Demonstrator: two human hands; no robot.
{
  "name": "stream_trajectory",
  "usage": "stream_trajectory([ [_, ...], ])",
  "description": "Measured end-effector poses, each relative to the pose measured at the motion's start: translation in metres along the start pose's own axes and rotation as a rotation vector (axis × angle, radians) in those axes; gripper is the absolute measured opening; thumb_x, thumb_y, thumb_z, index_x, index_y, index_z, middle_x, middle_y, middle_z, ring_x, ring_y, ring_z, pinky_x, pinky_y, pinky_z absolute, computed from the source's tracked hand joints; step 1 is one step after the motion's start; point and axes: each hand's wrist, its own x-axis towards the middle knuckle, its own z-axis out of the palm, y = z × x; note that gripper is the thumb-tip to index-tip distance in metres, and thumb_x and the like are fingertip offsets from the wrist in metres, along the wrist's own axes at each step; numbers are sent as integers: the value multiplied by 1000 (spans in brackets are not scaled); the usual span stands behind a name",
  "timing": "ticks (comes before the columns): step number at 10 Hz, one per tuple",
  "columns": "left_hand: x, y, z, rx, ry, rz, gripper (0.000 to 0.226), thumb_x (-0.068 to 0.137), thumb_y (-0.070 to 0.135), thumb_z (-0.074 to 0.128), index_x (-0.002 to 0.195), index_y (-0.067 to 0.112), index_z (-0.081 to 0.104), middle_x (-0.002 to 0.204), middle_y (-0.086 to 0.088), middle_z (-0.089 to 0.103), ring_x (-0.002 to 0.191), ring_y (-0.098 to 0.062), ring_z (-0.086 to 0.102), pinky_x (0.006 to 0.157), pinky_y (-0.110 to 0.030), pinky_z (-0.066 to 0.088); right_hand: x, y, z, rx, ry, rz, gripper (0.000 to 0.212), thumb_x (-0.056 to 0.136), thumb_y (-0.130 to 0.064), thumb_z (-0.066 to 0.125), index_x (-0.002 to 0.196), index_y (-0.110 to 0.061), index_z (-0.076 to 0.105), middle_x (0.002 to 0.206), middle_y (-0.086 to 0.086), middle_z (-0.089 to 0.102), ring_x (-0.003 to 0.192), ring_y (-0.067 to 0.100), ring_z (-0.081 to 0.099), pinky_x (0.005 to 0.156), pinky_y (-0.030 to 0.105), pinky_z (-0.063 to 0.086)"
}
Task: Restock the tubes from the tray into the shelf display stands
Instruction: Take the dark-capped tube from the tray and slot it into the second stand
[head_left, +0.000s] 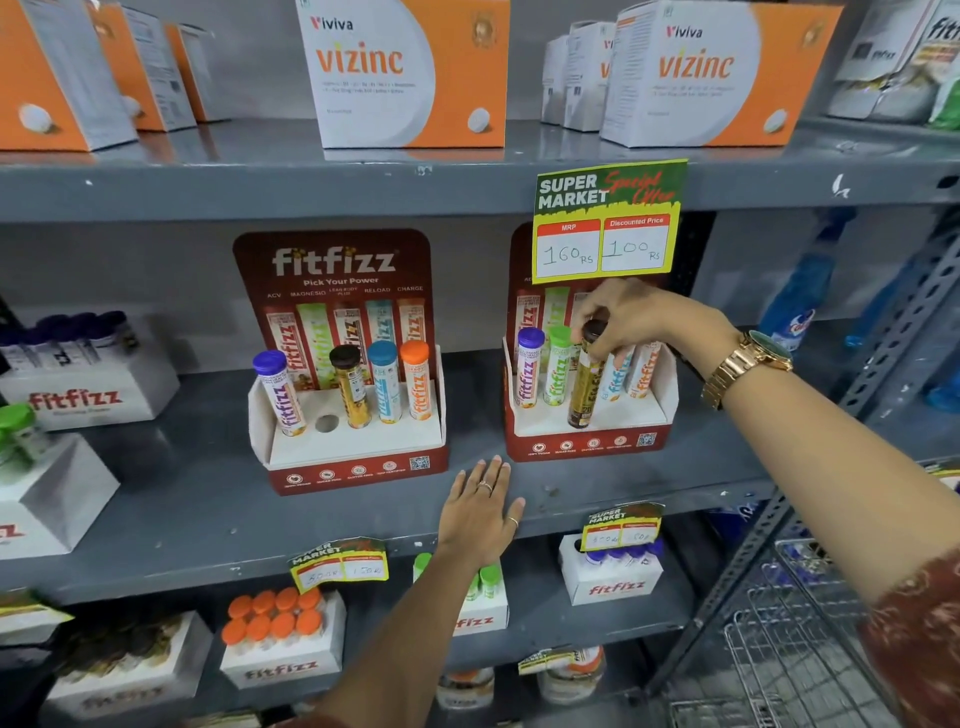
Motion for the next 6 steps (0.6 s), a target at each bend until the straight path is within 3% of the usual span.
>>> stream_trajectory([
  [1, 1, 0, 0, 1, 0, -2, 62, 100, 49, 17, 151, 16, 4, 161, -2, 6, 148, -21, 1, 120, -36, -1, 2, 7, -2, -79, 31, 52, 35, 66, 0, 79, 95, -15, 68, 90, 7, 69, 71, 19, 70, 56, 26, 56],
  [3, 0, 0, 0, 10, -1, 2, 61, 100, 48, 16, 151, 16, 3, 161, -2, 4, 148, -20, 0, 119, -36, -3, 9, 15, 0, -107, 110, 107, 45, 69, -15, 80, 110, -16, 61, 85, 0, 60, 52, 13, 66, 44, 24, 50],
  [4, 0, 0, -1, 10, -4, -1, 61, 100, 48, 16, 151, 17, 2, 161, -1, 3, 148, -20, -1, 119, -36, -3, 13, 18, 1, -157, 114, 127, 47, 72, -13, 77, 115, -17, 60, 99, 3, 60, 55, 13, 66, 47, 25, 51],
  [6, 0, 0, 0, 11, -8, -4, 61, 100, 49, 16, 151, 18, 2, 161, -1, 3, 148, -20, -2, 120, -36, -3, 24, 24, 6, -284, 103, 140, 49, 76, -10, 73, 122, -18, 58, 123, 14, 55, 83, 25, 64, 61, 27, 52],
])
